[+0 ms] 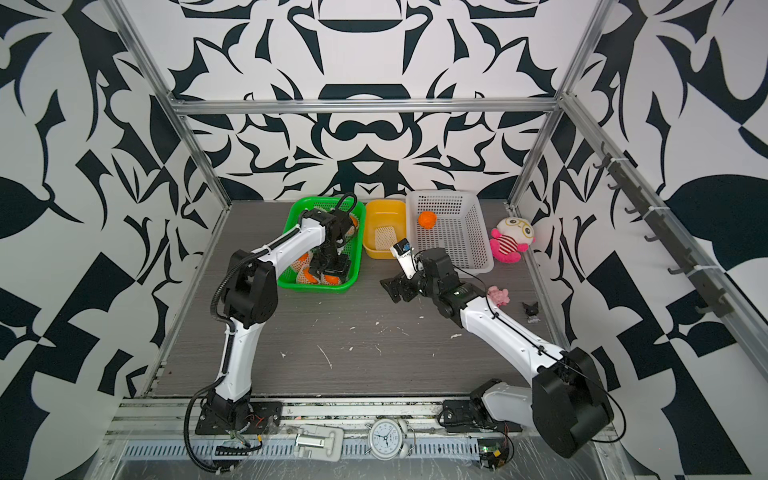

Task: Remove foam nets from oranges
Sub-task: Pick up the orange from the basket, then place the orange at the center of the board.

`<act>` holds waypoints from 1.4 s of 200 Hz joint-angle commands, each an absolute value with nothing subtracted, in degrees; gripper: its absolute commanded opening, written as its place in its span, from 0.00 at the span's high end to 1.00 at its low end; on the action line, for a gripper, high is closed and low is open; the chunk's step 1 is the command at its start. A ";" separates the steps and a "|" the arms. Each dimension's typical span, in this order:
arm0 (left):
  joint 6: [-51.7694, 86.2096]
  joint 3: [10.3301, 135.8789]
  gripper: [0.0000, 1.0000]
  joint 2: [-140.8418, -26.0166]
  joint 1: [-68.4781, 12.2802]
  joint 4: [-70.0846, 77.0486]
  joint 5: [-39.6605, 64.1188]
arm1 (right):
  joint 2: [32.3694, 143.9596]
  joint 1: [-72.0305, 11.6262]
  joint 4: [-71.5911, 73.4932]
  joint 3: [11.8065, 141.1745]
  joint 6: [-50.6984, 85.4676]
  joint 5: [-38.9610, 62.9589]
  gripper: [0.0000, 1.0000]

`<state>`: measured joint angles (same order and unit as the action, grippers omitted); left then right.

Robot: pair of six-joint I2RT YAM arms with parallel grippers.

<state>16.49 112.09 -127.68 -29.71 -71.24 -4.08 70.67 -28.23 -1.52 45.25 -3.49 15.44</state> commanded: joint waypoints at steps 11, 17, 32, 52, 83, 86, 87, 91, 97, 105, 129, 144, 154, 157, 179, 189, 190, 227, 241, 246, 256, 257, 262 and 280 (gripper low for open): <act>16.90 115.76 0.46 -123.45 -28.68 -77.59 -4.41 | 68.43 -28.43 0.10 47.90 -7.87 18.04 0.06; 16.96 116.39 0.47 -123.07 -28.50 -78.03 -4.17 | 68.31 -28.48 0.50 47.79 -8.79 18.93 0.06; 17.12 118.16 0.47 -122.32 -28.26 -79.40 -3.57 | 67.55 -28.48 3.00 46.59 -11.32 21.71 0.06; 17.31 120.26 0.47 -121.23 -28.21 -80.73 -3.10 | 65.83 -28.73 9.23 42.92 -14.50 24.83 0.04; 17.77 122.69 0.47 -119.53 -28.21 -83.35 -1.42 | 64.67 -30.74 11.95 40.29 -18.66 26.75 0.01; 18.01 122.59 0.48 -119.25 -28.17 -83.52 -1.08 | 64.58 -31.07 12.00 40.07 -18.86 26.58 0.00; 18.10 122.60 0.47 -119.12 -28.19 -83.60 -0.98 | 64.54 -31.18 12.06 39.99 -18.96 26.56 0.00; 18.46 122.43 0.48 -118.78 -28.13 -83.81 -0.18 | 64.52 -31.68 12.05 39.69 -19.22 26.20 0.00; 18.66 121.74 0.48 -117.89 -28.13 -83.86 1.20 | 64.39 -32.28 12.10 39.20 -19.41 25.63 0.00; 19.10 120.72 0.48 -116.58 -28.25 -83.85 3.16 | 63.88 -33.10 11.95 38.40 -19.52 25.25 0.00; 20.23 116.64 0.49 -111.94 -29.62 -85.03 4.53 | 61.31 -35.46 11.80 35.55 -19.56 23.35 0.00; 21.42 113.46 0.49 -108.67 -31.40 -85.61 5.28 | 59.21 -37.16 11.18 33.69 -19.27 21.48 0.00; 22.47 110.81 0.49 -106.55 -32.80 -85.61 5.76 | 57.63 -38.22 11.09 32.01 -19.00 20.18 0.00; 22.72 109.83 0.49 -105.86 -33.29 -85.62 5.91 | 57.25 -38.56 11.14 31.54 -18.82 19.87 0.00; 25.29 102.47 0.49 -102.01 -37.25 -84.85 7.05 | 53.68 -40.69 11.13 27.42 -17.25 17.23 0.00; 26.32 98.71 0.49 -100.61 -39.18 -83.84 8.11 | 52.18 -41.72 11.16 25.71 -16.31 16.05 0.00; 26.48 98.53 0.49 -100.49 -39.36 -83.71 8.14 | 52.02 -41.87 11.16 25.51 -16.20 15.85 0.00; 29.20 86.96 0.47 -97.66 -44.64 -80.31 11.38 | 49.86 -45.74 14.05 21.11 -11.51 9.84 0.00; 29.55 84.03 0.46 -97.38 -45.88 -79.60 11.96 | 50.72 -47.16 13.56 20.92 -9.83 7.28 0.00; 29.67 83.06 0.46 -97.30 -46.19 -79.35 12.29 | 50.91 -47.57 13.60 20.69 -9.59 6.75 0.00; 29.87 81.33 0.46 -97.25 -46.80 -78.51 12.89 | 51.16 -48.52 14.62 19.69 -8.91 5.80 0.00; 29.92 81.14 0.46 -97.23 -46.87 -78.37 12.99 | 51.20 -48.61 14.74 19.56 -8.80 5.76 0.00; 29.98 80.27 0.45 -97.21 -47.12 -77.81 13.45 | 51.32 -49.13 15.74 19.00 -8.42 5.52 0.00; 30.07 77.67 0.45 -97.94 -47.89 -75.72 15.30 | 52.30 -50.71 18.11 17.47 -6.94 5.19 0.00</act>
